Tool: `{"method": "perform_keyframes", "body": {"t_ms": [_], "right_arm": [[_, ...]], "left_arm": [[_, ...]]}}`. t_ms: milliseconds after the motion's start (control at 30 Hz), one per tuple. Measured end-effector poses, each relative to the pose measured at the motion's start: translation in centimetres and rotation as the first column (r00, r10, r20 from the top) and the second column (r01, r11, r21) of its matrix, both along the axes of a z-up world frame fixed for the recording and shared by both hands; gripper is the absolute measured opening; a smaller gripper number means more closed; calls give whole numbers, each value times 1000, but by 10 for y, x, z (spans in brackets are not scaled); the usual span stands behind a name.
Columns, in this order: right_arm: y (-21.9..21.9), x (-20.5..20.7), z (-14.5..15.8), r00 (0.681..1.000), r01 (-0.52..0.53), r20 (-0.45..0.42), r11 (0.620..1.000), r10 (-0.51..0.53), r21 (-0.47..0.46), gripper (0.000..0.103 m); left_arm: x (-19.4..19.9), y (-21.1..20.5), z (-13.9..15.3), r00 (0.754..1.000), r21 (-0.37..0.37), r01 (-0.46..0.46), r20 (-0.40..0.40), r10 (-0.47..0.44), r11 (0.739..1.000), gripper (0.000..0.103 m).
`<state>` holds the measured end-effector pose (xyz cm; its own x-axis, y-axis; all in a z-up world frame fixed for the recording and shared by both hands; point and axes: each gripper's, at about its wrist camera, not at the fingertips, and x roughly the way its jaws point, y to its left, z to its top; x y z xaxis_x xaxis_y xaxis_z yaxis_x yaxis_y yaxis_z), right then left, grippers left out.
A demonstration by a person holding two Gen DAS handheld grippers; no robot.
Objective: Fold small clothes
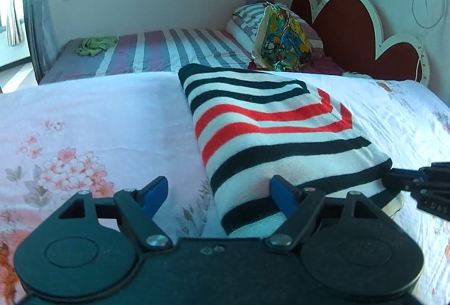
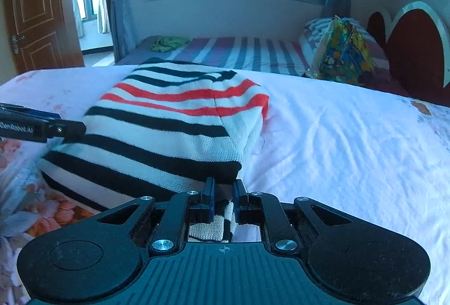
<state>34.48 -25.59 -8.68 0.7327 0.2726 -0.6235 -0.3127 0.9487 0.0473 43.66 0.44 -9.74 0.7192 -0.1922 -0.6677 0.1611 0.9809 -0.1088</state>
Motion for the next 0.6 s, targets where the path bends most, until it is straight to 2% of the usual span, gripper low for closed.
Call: {"method": "perform_keyframes", "body": {"t_ms": [167,267,367,400,500,600], "right_arm": [[2,-5,-11,999,44,25,999,-44,20,11],[0,0,2,998,59,-28,998,-58,29,12],[-6,-2,32,995,65,74,994,-71,85,12],[-7,3,38,993,67,91,993,-77,100,12],[-2,38,42,997,67,34,987,-73,149,12],[15,62,37,999,29,25,992,-32,125,12]], "left_arm": [[-4,1,-11,1000,1,-11,-3,11,1000,83],[1,1,0,999,7,-15,-29,15,1000,81],[4,-1,20,1000,39,-9,26,8,999,81],[9,-1,25,999,35,-10,39,9,999,81],[34,-1,26,1000,9,-23,19,22,1000,81],[55,-8,15,1000,41,-15,-18,16,999,82]]}}
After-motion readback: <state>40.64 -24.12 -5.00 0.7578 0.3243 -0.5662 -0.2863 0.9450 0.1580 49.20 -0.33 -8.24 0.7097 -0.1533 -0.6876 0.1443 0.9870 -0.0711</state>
